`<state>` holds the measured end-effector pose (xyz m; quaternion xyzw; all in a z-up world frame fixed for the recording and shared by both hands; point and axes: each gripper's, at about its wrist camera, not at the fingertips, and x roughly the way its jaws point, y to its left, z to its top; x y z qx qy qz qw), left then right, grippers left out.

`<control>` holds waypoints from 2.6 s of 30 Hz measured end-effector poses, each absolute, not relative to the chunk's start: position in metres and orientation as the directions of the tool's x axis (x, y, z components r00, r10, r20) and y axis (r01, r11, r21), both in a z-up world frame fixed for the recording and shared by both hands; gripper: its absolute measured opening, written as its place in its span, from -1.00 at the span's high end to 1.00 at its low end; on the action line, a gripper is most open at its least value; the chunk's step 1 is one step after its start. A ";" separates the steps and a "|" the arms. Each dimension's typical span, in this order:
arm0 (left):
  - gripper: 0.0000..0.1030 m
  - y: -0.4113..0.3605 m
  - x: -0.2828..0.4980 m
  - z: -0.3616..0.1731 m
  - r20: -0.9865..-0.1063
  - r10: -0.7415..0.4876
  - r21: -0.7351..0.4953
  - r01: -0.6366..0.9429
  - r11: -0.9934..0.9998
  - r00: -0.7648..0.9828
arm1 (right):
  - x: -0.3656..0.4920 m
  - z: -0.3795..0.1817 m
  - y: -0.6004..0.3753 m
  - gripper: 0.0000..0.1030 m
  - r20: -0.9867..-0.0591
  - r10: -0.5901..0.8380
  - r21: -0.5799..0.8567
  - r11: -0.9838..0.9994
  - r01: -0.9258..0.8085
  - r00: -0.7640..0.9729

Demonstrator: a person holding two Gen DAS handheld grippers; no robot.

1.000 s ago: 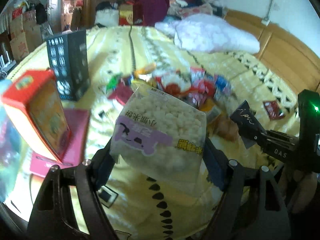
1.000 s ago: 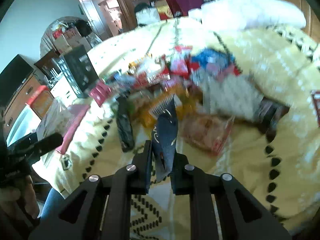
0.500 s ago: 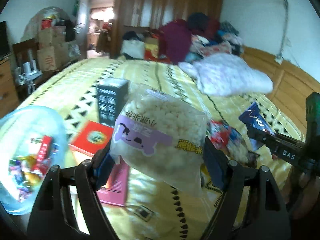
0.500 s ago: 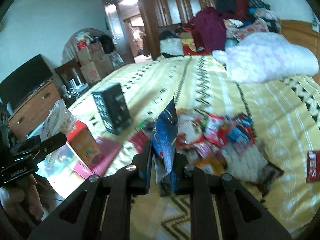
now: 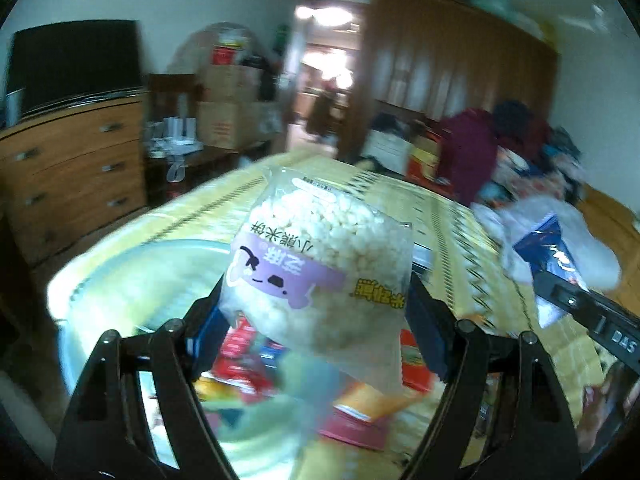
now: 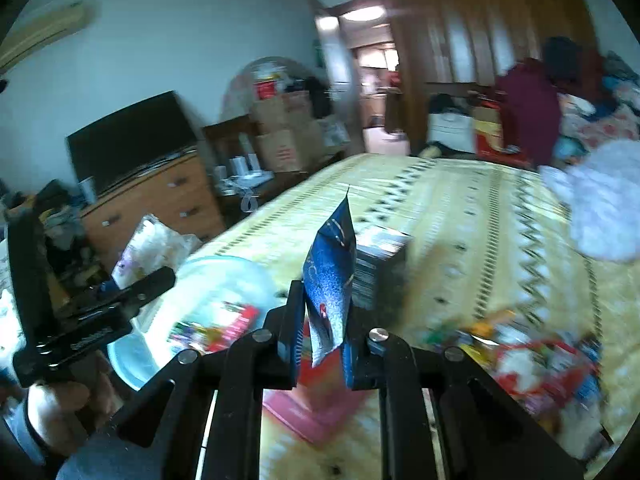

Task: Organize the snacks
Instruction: 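Carry the puffed-rice bag and dark blue packet over the clear basin, then hold both packets above the basin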

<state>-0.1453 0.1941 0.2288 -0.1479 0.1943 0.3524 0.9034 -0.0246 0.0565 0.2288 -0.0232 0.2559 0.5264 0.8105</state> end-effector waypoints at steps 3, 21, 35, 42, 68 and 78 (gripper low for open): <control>-0.57 0.220 -0.168 0.227 -0.461 0.636 -0.140 -0.758 0.636 0.619 | -0.048 0.240 0.100 0.66 -0.434 0.865 0.226 0.375 -0.899 0.251; -0.57 0.292 -0.221 0.200 -0.553 0.685 -0.119 -0.859 0.497 0.474 | -0.129 0.223 0.245 0.67 -0.525 0.850 0.214 0.168 -0.962 0.032; -0.57 0.298 -0.224 0.200 -0.562 0.678 -0.121 -0.858 0.499 0.473 | -0.131 0.216 0.254 0.66 -0.534 0.845 0.217 0.167 -0.962 0.027; -0.57 0.301 -0.221 0.198 -0.569 0.673 -0.121 -0.857 0.500 0.473 | -0.131 0.216 0.254 0.66 -0.535 0.844 0.215 0.168 -0.962 0.028; -0.58 0.303 -0.216 0.194 -0.580 0.665 -0.120 -0.856 0.502 0.471 | -0.130 0.212 0.255 0.66 -0.538 0.843 0.219 0.169 -0.961 0.026; -0.58 0.304 -0.216 0.193 -0.584 0.664 -0.118 -0.858 0.500 0.467 | -0.129 0.207 0.255 0.66 -0.543 0.839 0.221 0.168 -0.961 0.022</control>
